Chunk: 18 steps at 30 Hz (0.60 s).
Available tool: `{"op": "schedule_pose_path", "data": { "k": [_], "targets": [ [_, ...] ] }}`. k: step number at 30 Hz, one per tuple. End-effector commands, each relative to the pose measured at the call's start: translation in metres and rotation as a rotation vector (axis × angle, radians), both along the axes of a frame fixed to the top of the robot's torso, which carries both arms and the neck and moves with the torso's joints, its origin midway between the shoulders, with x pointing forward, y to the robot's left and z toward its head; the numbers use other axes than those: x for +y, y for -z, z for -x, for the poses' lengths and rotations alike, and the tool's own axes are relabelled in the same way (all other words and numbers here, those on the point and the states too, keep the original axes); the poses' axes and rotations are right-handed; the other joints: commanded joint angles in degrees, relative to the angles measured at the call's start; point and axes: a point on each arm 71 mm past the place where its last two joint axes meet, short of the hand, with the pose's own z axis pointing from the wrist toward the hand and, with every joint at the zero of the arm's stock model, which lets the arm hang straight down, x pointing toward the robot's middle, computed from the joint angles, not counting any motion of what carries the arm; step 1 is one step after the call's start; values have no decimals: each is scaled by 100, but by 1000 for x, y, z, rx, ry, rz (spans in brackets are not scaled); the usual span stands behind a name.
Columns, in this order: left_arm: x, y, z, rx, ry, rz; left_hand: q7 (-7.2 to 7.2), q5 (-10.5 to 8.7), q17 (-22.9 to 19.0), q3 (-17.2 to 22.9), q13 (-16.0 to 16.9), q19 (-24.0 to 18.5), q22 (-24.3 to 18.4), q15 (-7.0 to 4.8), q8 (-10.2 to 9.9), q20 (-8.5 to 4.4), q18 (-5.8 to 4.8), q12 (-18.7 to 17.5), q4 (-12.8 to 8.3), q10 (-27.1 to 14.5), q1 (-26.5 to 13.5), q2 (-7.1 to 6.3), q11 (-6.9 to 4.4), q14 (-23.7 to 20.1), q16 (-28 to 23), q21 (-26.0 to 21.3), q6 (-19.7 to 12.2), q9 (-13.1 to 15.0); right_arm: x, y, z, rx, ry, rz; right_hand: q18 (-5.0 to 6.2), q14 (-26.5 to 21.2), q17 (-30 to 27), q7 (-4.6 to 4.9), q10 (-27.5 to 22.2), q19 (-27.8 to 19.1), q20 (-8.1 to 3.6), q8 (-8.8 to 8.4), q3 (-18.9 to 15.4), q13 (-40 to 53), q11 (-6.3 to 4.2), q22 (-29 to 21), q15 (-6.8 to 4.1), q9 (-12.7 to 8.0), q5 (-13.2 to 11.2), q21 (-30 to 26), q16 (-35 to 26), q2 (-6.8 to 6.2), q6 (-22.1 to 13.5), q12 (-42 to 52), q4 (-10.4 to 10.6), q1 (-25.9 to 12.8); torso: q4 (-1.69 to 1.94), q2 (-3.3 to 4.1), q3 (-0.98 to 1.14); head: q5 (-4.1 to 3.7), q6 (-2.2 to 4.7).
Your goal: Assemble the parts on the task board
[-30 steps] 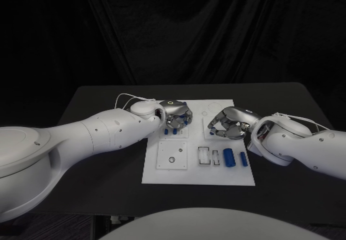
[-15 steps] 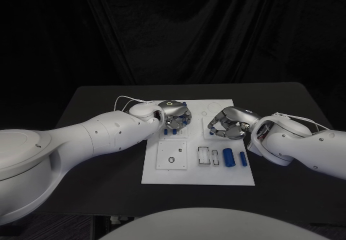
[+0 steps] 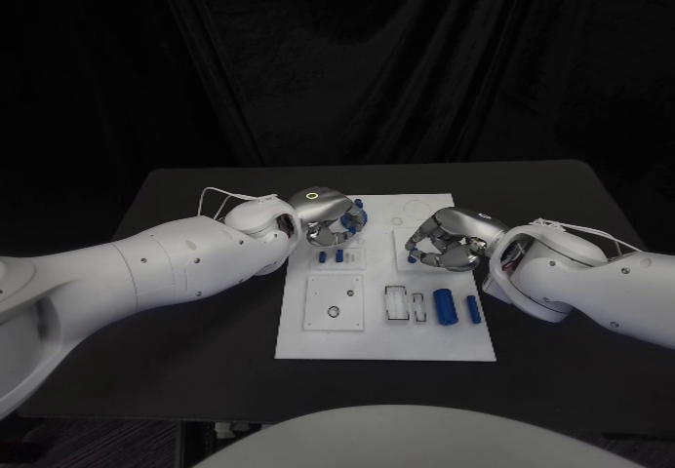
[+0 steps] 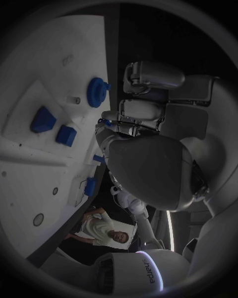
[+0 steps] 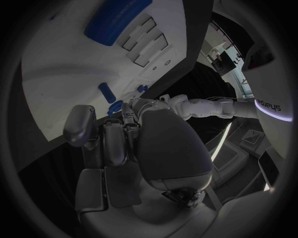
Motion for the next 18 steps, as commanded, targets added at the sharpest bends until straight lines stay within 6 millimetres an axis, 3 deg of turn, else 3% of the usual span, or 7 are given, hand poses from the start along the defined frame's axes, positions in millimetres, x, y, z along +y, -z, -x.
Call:
{"op": "schedule_pose_path", "data": {
  "k": [1,6,18],
  "targets": [
    [5,-14,1,-54,-12,33,-12,-18,-18,-2,-14,602,1509,16,-27,-40,-34,-26,-43,56,-55,-20,-7,-8,-39,-20,47,-7,-1,2,0,7,6,5,67,228,-9,-7,-15,-22,-13,31,36,382,-10,743,-8,6,35,-23,-11,-12,35,-39,-12,17,-4,6,0,21,0],
    [18,-21,3,-51,-25,29,-18,-35,-49,6,-32,602,1509,8,-38,-48,-34,-33,-55,83,-53,-21,-17,-23,-51,-20,60,-14,-1,3,0,10,5,7,67,228,-9,-7,-15,-22,-13,31,36,382,-10,743,-8,6,35,-23,-11,-12,35,-39,-12,17,-3,-3,3,10,0],
    [35,-15,2,-2,-60,-17,-12,-105,-97,3,-77,602,1509,9,-65,-72,-34,-71,-51,93,-93,-44,-11,-51,-73,-20,90,-32,0,3,0,14,5,9,67,225,-17,-5,-21,-22,-15,27,42,375,-9,743,-8,4,36,-27,-18,-9,30,-46,-14,15,-5,13,-1,19,0]
  ]
}}
